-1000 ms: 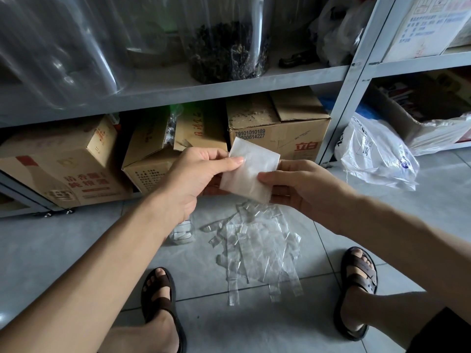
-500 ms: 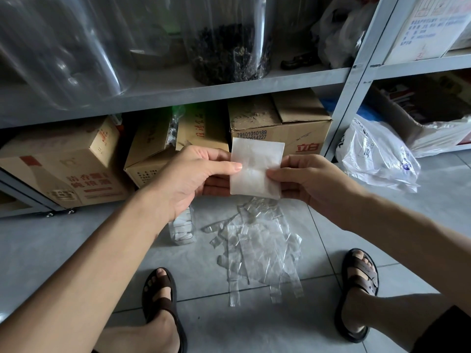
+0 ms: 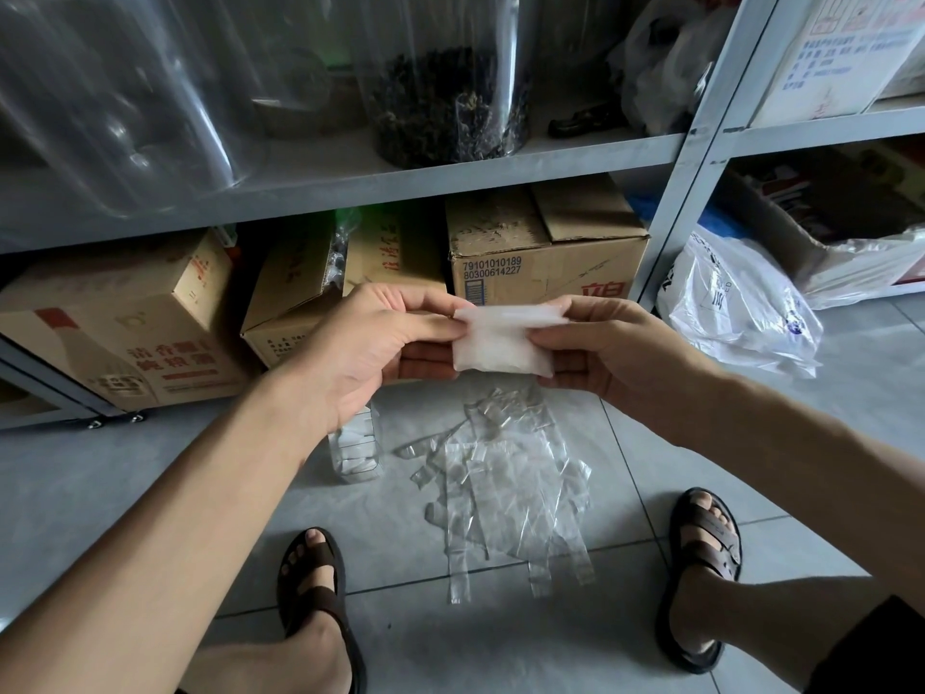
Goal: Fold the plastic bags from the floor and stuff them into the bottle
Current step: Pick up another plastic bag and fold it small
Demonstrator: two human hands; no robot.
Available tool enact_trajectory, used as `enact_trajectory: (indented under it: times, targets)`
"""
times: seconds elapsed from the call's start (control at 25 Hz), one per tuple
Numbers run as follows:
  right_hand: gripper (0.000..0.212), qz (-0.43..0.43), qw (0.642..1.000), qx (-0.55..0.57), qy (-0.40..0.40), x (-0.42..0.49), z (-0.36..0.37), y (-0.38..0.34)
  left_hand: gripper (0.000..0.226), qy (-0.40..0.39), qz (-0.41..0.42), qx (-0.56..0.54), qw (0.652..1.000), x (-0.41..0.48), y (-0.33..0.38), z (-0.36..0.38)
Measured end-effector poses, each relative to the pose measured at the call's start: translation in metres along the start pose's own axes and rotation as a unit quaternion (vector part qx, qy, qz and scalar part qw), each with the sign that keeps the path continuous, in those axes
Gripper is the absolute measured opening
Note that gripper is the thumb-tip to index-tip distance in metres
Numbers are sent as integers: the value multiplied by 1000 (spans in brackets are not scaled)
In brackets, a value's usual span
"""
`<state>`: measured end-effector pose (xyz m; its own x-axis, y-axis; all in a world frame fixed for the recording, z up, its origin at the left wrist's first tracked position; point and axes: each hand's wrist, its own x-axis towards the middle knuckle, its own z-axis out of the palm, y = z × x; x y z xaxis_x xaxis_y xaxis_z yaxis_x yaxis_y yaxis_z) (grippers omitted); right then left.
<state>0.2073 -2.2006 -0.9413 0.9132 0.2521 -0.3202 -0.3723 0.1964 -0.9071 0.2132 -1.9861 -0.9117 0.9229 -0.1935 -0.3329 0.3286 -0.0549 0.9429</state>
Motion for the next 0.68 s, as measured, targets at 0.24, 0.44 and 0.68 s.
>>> enact_trajectory:
  times: [0.24, 0.44, 0.68]
  targets:
    - [34, -18, 999, -21, -20, -1, 0, 0, 37, -13, 8, 9, 1000, 1, -2, -1]
    - [29, -59, 994, -92, -7, -3, 0, 1, 35, -18, 6, 17, 1000, 3, -4, 0]
    - [30, -118, 977, -174, 22, -3, 1, 2, 17, -43, 0, 47, 998, 2, -8, 3]
